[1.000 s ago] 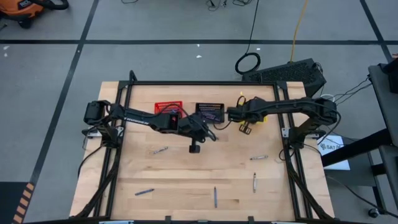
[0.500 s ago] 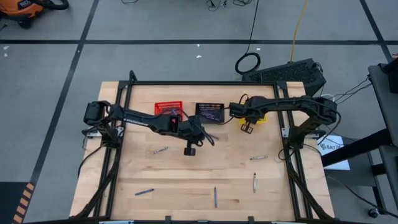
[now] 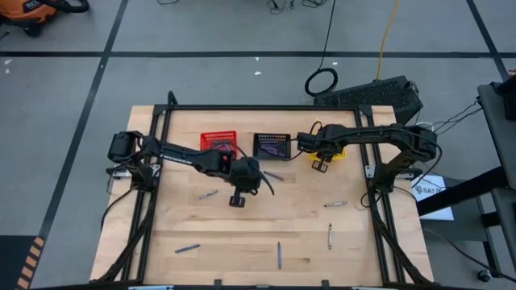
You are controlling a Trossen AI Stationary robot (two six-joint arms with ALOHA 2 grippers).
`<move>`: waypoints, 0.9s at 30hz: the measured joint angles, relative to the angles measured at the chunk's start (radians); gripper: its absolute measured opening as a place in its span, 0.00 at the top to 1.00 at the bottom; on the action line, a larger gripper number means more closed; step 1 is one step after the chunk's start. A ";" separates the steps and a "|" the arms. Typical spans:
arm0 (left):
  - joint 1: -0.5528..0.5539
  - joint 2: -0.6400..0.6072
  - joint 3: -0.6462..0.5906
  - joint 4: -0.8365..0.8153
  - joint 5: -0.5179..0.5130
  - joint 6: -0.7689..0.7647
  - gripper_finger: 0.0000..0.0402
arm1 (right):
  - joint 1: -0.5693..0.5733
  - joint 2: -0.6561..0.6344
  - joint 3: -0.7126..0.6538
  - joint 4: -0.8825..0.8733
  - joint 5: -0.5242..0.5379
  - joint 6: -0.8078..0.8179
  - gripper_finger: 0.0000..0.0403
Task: Sort crayons
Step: Put the blue crayon into the red bin
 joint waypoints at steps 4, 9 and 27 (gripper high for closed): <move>-0.024 0.000 0.000 -0.042 -0.022 -0.042 0.98 | 0.000 0.000 0.000 0.009 0.003 0.000 0.72; -0.031 0.000 0.000 -0.162 -0.028 -0.070 0.97 | 0.000 0.000 0.000 0.027 0.007 0.000 0.72; -0.087 0.000 0.000 -0.483 -0.088 -0.465 0.74 | -0.016 0.000 0.000 0.036 0.004 0.031 0.72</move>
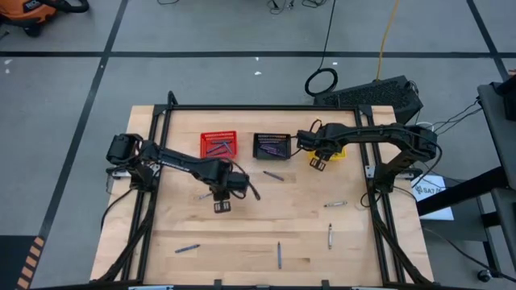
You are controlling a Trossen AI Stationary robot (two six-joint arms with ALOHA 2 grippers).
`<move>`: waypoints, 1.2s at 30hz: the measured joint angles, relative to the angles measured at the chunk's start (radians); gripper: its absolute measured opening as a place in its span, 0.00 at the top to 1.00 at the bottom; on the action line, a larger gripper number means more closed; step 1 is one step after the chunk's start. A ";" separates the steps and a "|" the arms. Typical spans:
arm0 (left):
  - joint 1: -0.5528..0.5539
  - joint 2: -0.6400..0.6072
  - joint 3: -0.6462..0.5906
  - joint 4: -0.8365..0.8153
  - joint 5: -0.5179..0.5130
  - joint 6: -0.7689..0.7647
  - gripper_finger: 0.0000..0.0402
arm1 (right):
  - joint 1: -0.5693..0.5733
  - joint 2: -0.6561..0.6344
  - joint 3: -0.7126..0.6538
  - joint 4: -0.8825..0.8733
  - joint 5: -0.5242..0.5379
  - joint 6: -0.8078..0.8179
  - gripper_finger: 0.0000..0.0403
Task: Sort crayons
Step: Put the blue crayon into the red bin
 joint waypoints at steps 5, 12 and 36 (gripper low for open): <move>-0.092 0.000 0.000 -0.060 -0.003 -0.100 0.74 | -0.013 0.000 0.000 0.000 -0.002 0.045 0.72; -0.248 -0.017 0.000 -0.069 -0.005 -0.323 0.74 | -0.016 0.000 0.000 0.001 -0.002 0.052 0.72; -0.734 -0.020 -0.029 0.044 -0.057 -0.873 0.74 | -0.016 0.001 0.000 0.003 -0.003 0.102 0.72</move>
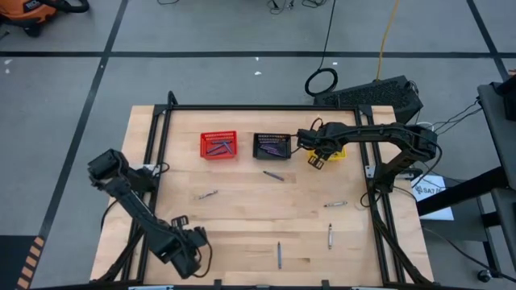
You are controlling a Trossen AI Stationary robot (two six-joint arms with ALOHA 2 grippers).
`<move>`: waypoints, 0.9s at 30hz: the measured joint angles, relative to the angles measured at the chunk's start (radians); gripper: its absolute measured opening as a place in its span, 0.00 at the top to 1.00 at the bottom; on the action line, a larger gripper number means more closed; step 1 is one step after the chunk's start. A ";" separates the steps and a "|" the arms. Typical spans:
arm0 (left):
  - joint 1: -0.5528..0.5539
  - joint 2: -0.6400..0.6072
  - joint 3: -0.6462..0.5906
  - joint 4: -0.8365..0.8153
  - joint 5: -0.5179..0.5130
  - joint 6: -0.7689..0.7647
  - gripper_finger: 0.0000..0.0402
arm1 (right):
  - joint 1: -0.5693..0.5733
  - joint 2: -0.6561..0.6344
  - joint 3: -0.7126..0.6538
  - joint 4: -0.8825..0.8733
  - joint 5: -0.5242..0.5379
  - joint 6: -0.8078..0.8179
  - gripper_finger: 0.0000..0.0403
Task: Sort crayons
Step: Put the blue crayon into the red bin
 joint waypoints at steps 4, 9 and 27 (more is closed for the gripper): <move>-0.027 0.002 -0.016 -0.001 -0.010 -0.051 0.74 | 0.000 0.000 0.000 0.000 0.000 0.000 0.72; -0.044 0.018 -0.028 0.025 -0.012 -0.051 0.74 | 0.000 0.000 0.000 0.000 0.000 0.000 0.72; -0.048 0.144 -0.023 0.039 -0.003 -0.040 0.74 | 0.000 0.000 0.000 -0.003 -0.001 -0.001 0.72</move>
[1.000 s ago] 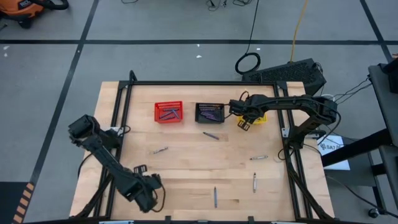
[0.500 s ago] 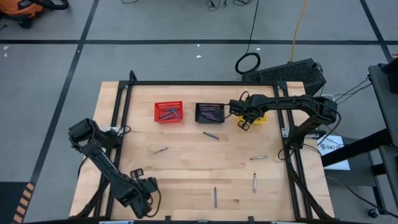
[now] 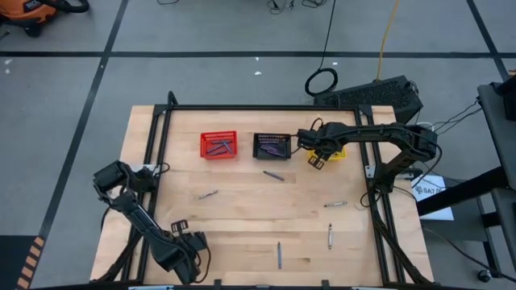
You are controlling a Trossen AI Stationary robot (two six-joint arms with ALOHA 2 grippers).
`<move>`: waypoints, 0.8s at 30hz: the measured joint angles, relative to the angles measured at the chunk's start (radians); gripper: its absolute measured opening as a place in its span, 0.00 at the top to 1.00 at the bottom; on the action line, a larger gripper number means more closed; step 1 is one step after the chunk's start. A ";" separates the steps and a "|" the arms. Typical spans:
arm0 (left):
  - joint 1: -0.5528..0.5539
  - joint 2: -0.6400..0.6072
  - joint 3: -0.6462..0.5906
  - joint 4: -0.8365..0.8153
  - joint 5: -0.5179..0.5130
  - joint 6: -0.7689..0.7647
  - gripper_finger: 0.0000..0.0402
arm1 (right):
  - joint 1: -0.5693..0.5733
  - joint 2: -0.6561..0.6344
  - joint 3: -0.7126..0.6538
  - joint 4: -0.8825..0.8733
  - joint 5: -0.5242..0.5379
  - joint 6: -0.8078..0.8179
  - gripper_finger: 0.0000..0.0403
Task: Sort crayons
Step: Put the blue crayon into the red bin
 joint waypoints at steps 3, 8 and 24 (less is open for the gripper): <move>0.000 0.016 0.001 0.005 0.001 0.035 0.75 | 0.000 0.000 0.000 -0.009 -0.002 -0.006 0.72; 0.007 0.018 0.000 0.008 0.005 0.054 0.86 | 0.000 0.000 0.000 -0.028 -0.002 -0.007 0.72; 0.086 -0.055 -0.013 -0.045 0.022 0.106 1.00 | 0.000 0.000 0.000 -0.026 -0.003 -0.001 0.72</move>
